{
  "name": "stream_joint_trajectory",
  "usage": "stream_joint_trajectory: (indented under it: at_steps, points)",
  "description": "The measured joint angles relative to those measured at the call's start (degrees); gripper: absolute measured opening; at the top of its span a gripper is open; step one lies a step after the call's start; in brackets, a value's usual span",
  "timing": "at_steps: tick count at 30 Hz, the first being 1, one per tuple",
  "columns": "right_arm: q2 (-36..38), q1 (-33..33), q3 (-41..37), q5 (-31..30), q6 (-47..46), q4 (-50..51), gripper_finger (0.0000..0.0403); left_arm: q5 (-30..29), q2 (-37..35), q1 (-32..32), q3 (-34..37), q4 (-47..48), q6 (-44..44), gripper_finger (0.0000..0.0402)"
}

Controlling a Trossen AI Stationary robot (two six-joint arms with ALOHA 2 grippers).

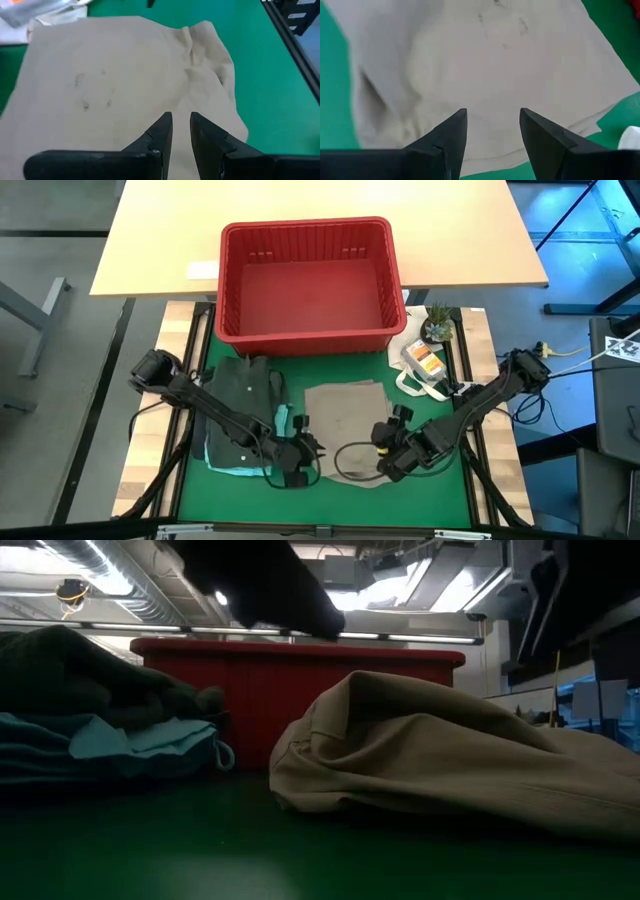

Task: Fold Laundry from Bin
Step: Fold the brown shorts from the red laundry bin

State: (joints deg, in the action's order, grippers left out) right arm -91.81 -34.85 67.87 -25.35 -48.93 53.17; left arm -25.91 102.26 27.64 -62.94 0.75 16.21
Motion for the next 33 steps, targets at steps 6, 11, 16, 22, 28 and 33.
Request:
stream_joint_trajectory:
  at_steps: [6,11,16,22,28,33]
  points:
    - [0.0,0.0,-6.2,1.33,-1.46,-4.03,0.0183,1.06,4.75,0.21,0.0,-2.71,2.68,0.0064]
    - [0.0,0.0,-10.97,3.88,-4.05,-7.21,0.0183,2.74,6.81,1.77,0.0,-3.82,3.36,0.0064]
    - [0.0,-0.02,-15.66,3.92,-4.94,-12.2,0.0183,2.53,11.07,2.34,-0.02,-5.08,6.31,0.0064]
    - [0.04,-0.02,-19.04,5.38,-5.05,-16.5,0.0183,5.35,13.92,2.23,-0.13,-4.98,8.85,0.0064]
    - [0.09,-0.02,-19.79,6.56,-6.0,-16.64,0.0183,6.71,13.95,2.43,-0.13,-4.65,8.92,0.0064]
    - [0.2,-0.02,-19.43,7.82,-6.32,-16.24,0.0183,8.35,13.05,2.4,-0.08,-4.0,8.93,0.0064]
